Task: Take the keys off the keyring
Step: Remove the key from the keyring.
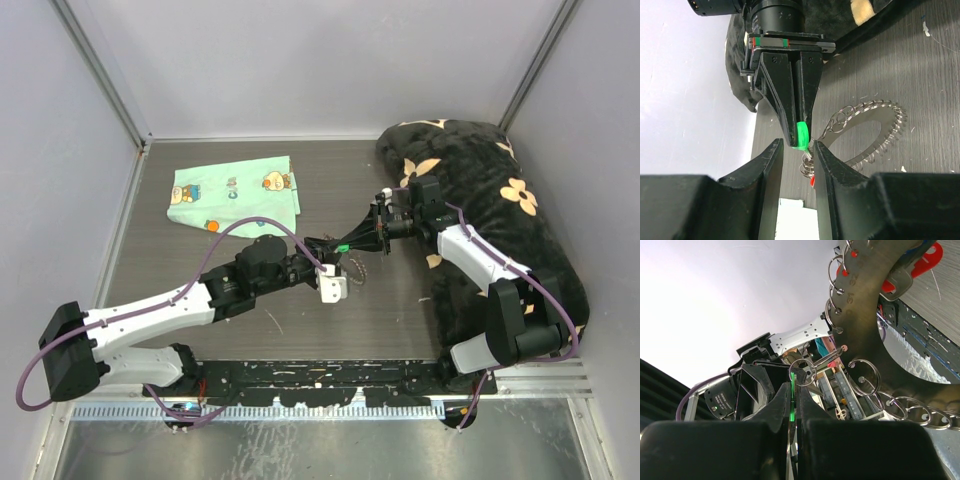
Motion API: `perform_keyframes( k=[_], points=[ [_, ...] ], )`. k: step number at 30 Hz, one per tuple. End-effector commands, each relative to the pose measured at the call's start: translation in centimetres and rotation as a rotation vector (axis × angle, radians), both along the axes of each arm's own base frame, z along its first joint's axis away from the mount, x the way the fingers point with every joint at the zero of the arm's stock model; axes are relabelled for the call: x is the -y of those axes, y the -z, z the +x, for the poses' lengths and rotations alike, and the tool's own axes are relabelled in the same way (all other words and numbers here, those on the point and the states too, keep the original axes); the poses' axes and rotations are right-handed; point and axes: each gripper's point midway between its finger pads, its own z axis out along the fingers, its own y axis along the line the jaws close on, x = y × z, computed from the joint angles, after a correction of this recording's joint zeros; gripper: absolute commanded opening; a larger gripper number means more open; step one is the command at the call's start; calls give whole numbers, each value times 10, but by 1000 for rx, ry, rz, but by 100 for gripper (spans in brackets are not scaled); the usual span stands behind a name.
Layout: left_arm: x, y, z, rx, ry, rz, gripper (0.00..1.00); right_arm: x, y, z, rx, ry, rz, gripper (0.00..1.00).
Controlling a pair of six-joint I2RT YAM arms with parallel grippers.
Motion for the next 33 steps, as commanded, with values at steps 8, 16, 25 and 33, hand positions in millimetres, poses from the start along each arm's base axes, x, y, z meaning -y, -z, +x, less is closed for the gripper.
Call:
perform_keyframes(
  k=[8,16,25,33],
  points=[
    [-5,-16,-1,61,3,-25,38,1,-17,-2,30,-14,32,1],
    [-5,-16,-2,63,10,-26,39,2,-17,-2,30,-10,31,1],
    [5,-15,7,120,-32,-6,37,2,-17,-2,31,-11,32,1],
    [9,-18,9,148,-43,-9,29,2,-16,-2,26,-9,30,1]
  ],
)
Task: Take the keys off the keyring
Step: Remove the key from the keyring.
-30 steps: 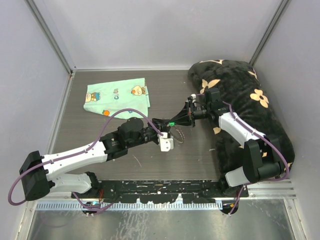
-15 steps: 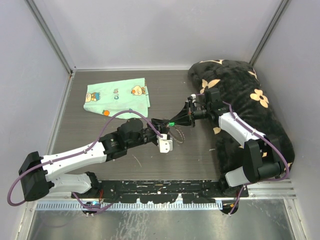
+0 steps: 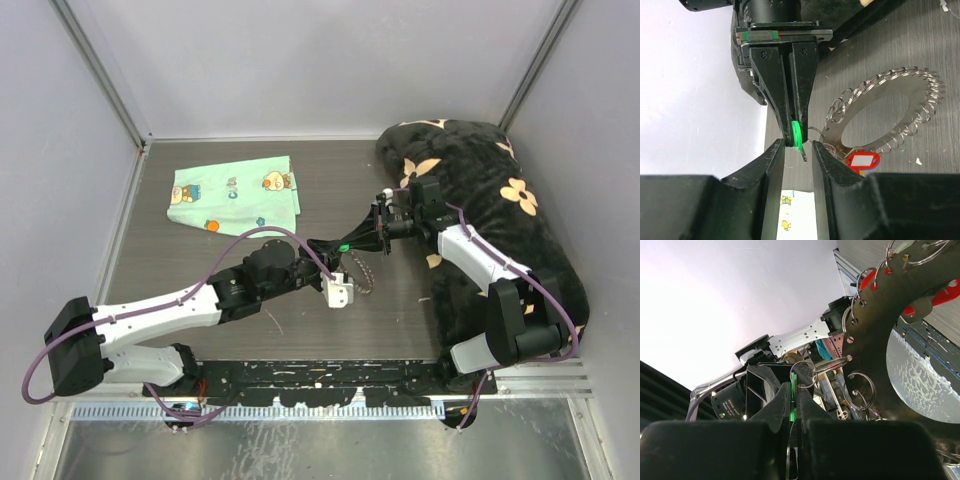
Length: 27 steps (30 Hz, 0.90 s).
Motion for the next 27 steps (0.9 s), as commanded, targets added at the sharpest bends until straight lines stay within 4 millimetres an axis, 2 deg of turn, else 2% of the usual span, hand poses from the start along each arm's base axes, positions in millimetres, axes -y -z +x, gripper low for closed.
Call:
perform_keyframes(
  k=[1,8,18,22,27],
  points=[
    [6,-30,4,65,-8,-78,28,2,-18,-3,34,-16,36,1],
    [6,-31,3,61,-4,-78,11,2,-17,-4,33,-14,34,1],
    [5,-36,-1,59,3,-101,13,3,-16,-3,29,-8,31,1],
    [6,-37,0,58,-2,-96,1,3,-16,-4,27,-8,31,1],
    [5,-39,1,43,-15,-91,0,3,-17,-5,27,-6,30,13]
  ],
)
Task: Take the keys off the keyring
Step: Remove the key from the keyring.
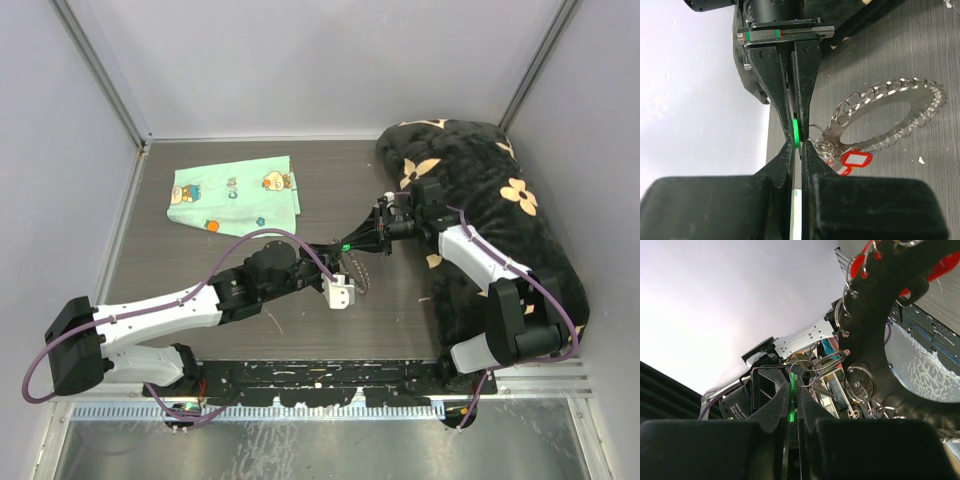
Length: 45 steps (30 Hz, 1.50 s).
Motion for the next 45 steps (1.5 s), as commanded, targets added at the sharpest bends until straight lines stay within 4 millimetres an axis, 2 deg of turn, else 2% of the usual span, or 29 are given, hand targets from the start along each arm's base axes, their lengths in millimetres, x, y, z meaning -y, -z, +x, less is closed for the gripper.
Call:
perform_keyframes(
  k=[1,8,14,17,21,25,27,29,31,32,33,34,35,37,40,45],
  points=[
    [3,-38,1,19,-11,-95,0,2,-18,-5,84,-19,36,15],
    [-4,-40,2,-7,-44,-104,0,4,-19,-6,87,-12,37,36],
    [-8,-44,4,-34,-70,-123,0,6,-21,-6,108,-7,41,47],
    [-12,-47,7,-57,-88,-146,0,9,-23,-4,155,6,47,49],
    [-20,-54,9,-112,-120,-204,0,19,-36,-1,308,22,77,50],
    [-26,-59,6,-170,-130,-217,0,28,-59,4,610,-1,79,51],
    [-28,-55,2,-220,-123,-200,0,33,-72,11,867,-43,44,52],
    [-29,-52,-3,-264,-115,-187,0,41,-91,29,1197,-78,-125,56],
    [-30,-50,-7,-304,-104,-178,0,52,-96,39,1522,-167,-323,68],
    [-30,-49,-9,-327,-100,-183,0,57,-101,45,1717,-207,-384,79],
    [-30,-49,-11,-343,-93,-188,0,60,-103,46,1885,-239,-413,91],
    [-30,-49,-12,-362,-85,-193,0,61,-102,44,2033,-284,-411,99],
    [-29,-50,-14,-379,-77,-199,0,58,-100,39,2134,-346,-368,100],
    [-28,-51,-14,-403,-72,-207,0,48,-95,31,2158,-400,-219,100],
    [-26,-53,-13,-429,-64,-204,0,36,-92,11,2285,-468,-29,100],
    [-22,-59,-21,-493,-29,-220,0,26,-72,-4,2395,-581,-47,99]
  ],
)
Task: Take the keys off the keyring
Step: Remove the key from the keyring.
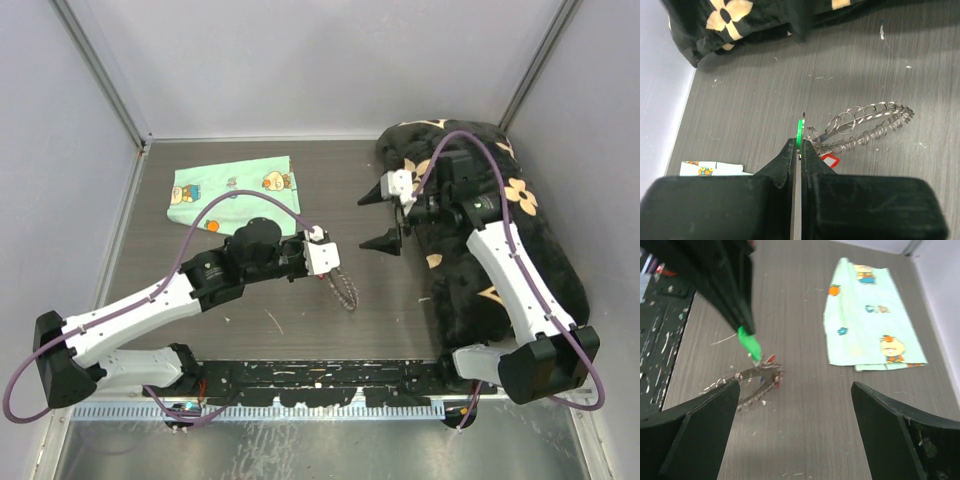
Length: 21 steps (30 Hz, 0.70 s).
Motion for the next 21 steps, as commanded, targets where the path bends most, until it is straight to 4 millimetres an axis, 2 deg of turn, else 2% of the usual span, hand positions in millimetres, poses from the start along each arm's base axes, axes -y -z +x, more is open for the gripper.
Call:
perform_keyframes(
  k=[1,8,14,21],
  points=[
    [13,-51,-7,-8,49,-152,0,-10,9,-24,190,-132,-24,98],
    [18,-52,-12,-67,67,-171,0,-24,19,-44,163,-213,-8,87],
    [21,-58,-15,-72,83,-191,0,-34,34,-47,76,-202,-10,73],
    [23,-61,-14,-72,84,-204,0,-43,47,-53,29,-209,-35,63]
  ],
)
